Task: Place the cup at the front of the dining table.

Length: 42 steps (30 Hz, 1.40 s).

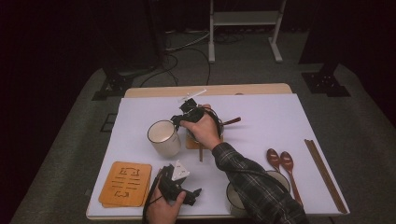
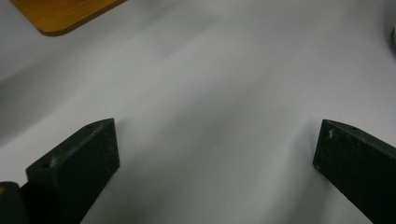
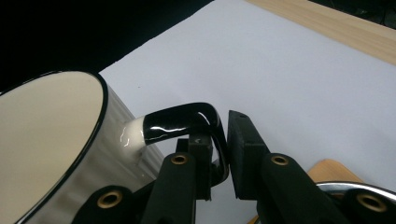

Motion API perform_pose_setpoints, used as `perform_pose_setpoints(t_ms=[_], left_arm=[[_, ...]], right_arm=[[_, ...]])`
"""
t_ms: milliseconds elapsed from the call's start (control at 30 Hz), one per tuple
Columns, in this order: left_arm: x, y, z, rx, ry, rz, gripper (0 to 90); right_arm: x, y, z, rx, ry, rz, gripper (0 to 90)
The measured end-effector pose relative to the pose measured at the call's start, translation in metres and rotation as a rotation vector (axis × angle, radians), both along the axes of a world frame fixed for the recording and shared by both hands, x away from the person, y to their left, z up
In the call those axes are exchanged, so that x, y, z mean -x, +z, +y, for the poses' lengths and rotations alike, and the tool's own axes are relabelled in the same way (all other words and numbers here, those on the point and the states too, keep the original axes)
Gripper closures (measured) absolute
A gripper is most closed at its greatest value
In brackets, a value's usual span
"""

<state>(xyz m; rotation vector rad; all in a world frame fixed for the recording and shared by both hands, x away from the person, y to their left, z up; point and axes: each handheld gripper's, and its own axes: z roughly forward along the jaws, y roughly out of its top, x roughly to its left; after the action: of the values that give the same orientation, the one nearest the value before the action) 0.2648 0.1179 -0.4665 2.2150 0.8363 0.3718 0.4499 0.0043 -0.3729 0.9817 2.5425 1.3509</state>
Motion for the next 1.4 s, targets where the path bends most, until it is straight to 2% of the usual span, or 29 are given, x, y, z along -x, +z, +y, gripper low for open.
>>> perform_pose_setpoints(t_ms=[200,300,900,1100,1400], left_arm=[[0.0,0.0,0.0,-0.001,-0.001,0.0,0.0],[0.0,0.0,0.0,0.0,0.0,-0.001,0.0],[0.0,0.0,0.0,0.0,0.002,0.0,0.0],[0.0,0.0,0.0,-0.002,0.001,0.0,0.0],[0.0,0.0,0.0,-0.003,0.0,0.003,0.0]], right_arm=[[0.001,-0.002,0.002,0.014,0.009,0.0,79.6],[0.002,-0.005,0.004,0.043,0.014,-0.009,79.5],[0.006,-0.014,0.013,0.132,0.039,-0.013,79.6],[0.009,-0.012,0.013,0.155,0.049,-0.03,80.6],[0.013,-0.01,0.011,0.19,0.072,-0.015,81.3]])
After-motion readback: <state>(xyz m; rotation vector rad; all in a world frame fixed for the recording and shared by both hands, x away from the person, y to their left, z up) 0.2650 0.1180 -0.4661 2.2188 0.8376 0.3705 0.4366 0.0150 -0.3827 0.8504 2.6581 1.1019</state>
